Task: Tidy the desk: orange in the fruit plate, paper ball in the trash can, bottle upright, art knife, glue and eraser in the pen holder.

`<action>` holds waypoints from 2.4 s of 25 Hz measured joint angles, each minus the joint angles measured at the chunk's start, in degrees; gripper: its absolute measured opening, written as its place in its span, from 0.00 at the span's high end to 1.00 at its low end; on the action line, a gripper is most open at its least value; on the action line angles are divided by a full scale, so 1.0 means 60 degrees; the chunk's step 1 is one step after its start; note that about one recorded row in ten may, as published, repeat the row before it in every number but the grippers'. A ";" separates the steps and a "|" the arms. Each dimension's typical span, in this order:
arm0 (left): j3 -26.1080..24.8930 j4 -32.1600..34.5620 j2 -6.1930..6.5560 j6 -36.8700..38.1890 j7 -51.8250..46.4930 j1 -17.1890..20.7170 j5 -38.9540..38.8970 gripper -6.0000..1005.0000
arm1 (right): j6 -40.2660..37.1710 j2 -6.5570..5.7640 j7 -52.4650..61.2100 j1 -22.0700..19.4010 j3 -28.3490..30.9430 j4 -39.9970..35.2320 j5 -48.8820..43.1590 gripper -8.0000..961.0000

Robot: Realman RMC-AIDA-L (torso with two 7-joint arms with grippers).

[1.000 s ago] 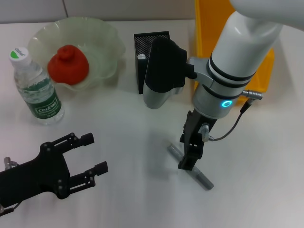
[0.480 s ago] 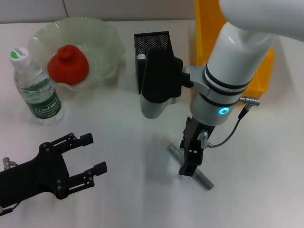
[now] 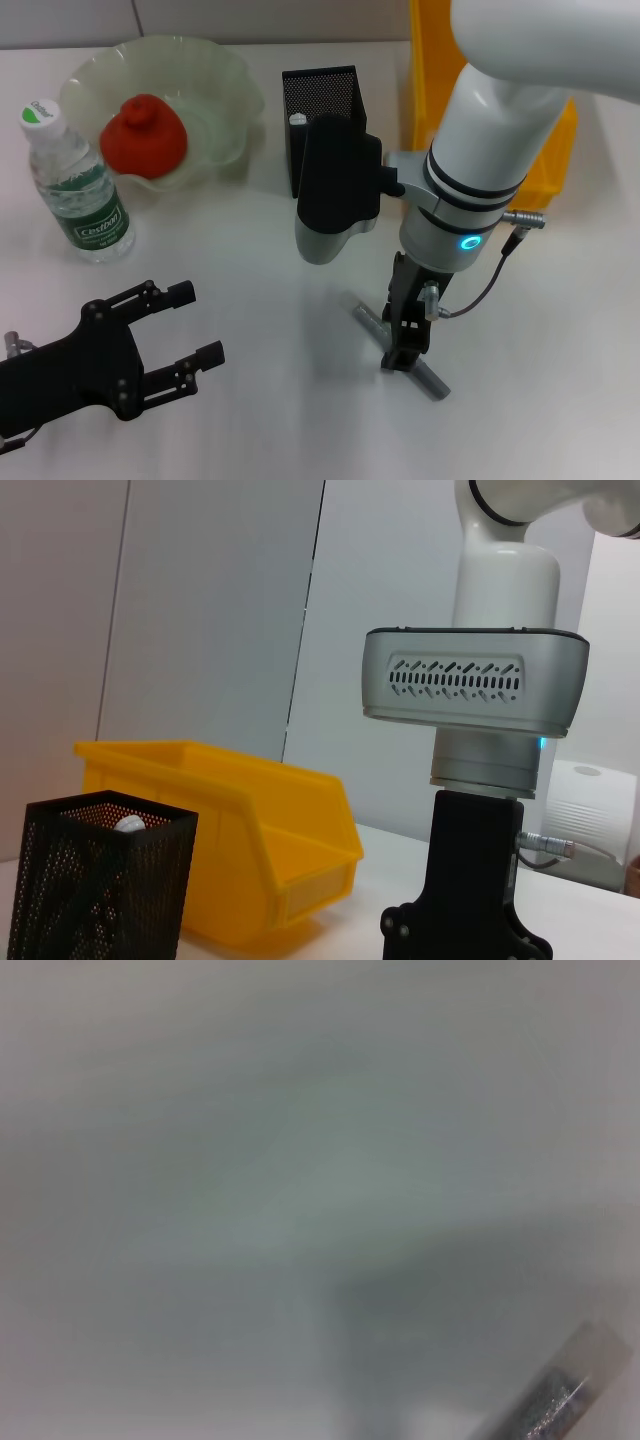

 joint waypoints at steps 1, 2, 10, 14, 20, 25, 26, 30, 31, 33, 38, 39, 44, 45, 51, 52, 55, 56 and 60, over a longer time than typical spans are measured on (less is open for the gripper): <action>0.0000 0.0000 0.0000 0.0000 0.0000 0.0001 0.0000 0.24 | 0.0000 -0.0001 0.0004 0.0003 0.0000 0.0000 0.0003 0.31; 0.0000 0.0000 0.0000 0.0000 0.0000 0.0001 0.0000 0.24 | 0.0001 0.0000 0.0013 0.0014 0.0000 0.0000 0.0007 0.32; -0.0038 0.0000 0.0009 0.0000 0.0001 0.0008 0.0000 0.24 | -0.0002 0.0000 0.0030 0.0020 -0.0016 0.0000 0.0007 0.44; -0.0042 0.0000 0.0011 0.0000 0.0001 0.0008 0.0000 0.24 | -0.0004 -0.0001 0.0098 0.0021 -0.0016 0.0009 0.0006 0.63; -0.0042 0.0000 -0.0002 -0.0003 0.0001 0.0008 0.0000 0.24 | -0.0001 0.0000 0.0108 0.0026 -0.0017 0.0018 0.0007 0.72; -0.0042 0.0000 -0.0014 -0.0006 0.0001 -0.0001 0.0000 0.24 | 0.0103 0.0000 0.0107 0.0019 -0.0026 0.0017 0.0006 0.74; -0.0042 0.0000 -0.0014 -0.0006 0.0001 -0.0001 0.0000 0.24 | 0.0112 0.0000 0.0107 0.0014 -0.0028 0.0015 0.0006 0.74; -0.0042 0.0000 -0.0019 -0.0007 0.0001 -0.0014 -0.0001 0.24 | 0.0202 0.0000 0.0101 0.0011 -0.0030 0.0014 0.0004 0.75; -0.0047 0.0000 -0.0024 -0.0007 0.0001 -0.0029 -0.0008 0.24 | 0.0219 0.0000 0.0098 0.0009 -0.0030 0.0014 0.0004 0.76; -0.0052 0.0000 -0.0030 -0.0007 0.0001 -0.0035 -0.0011 0.24 | 0.0235 0.0000 0.0088 0.0007 -0.0030 0.0014 0.0004 0.76; -0.0056 0.0000 -0.0034 -0.0007 0.0001 -0.0059 -0.0015 0.24 | 0.0309 0.0000 0.0057 -0.0003 -0.0152 0.0036 0.0018 0.77; -0.0056 0.0000 -0.0034 -0.0007 0.0001 -0.0059 -0.0015 0.24 | 0.0340 -0.0001 0.0057 -0.0002 -0.0205 0.0045 0.0041 0.78; -0.0057 0.0000 -0.0032 -0.0007 -0.0056 -0.0067 -0.0015 0.24 | 0.0378 -0.0001 0.0048 0.0012 -0.0284 0.0079 0.0091 0.79; -0.0057 0.0000 -0.0032 -0.0007 -0.0056 -0.0067 -0.0015 0.24 | 0.0378 0.0000 0.0047 0.0013 -0.0287 0.0076 0.0092 0.79; -0.0057 0.0000 -0.0020 -0.0007 -0.0061 -0.0065 -0.0025 0.24 | 0.0389 -0.0001 0.0034 0.0020 -0.0297 0.0064 0.0099 0.81; -0.0057 0.0000 -0.0020 -0.0007 -0.0061 -0.0065 -0.0025 0.24 | 0.0391 0.0000 0.0028 0.0019 -0.0304 0.0053 0.0102 0.81; -0.0057 0.0000 -0.0019 -0.0007 -0.0062 -0.0068 -0.0028 0.24 | 0.0391 0.0000 0.0026 -0.0016 -0.0270 -0.0020 0.0109 0.82; -0.0056 0.0000 -0.0016 -0.0007 -0.0066 -0.0078 -0.0032 0.24 | 0.0393 0.0000 0.0022 -0.0047 -0.0192 -0.0072 0.0123 0.82; -0.0057 0.0000 0.0000 -0.0002 -0.0070 -0.0074 -0.0063 0.24 | 0.0362 -0.0001 -0.0384 -0.0459 0.1213 -0.0470 0.0290 0.85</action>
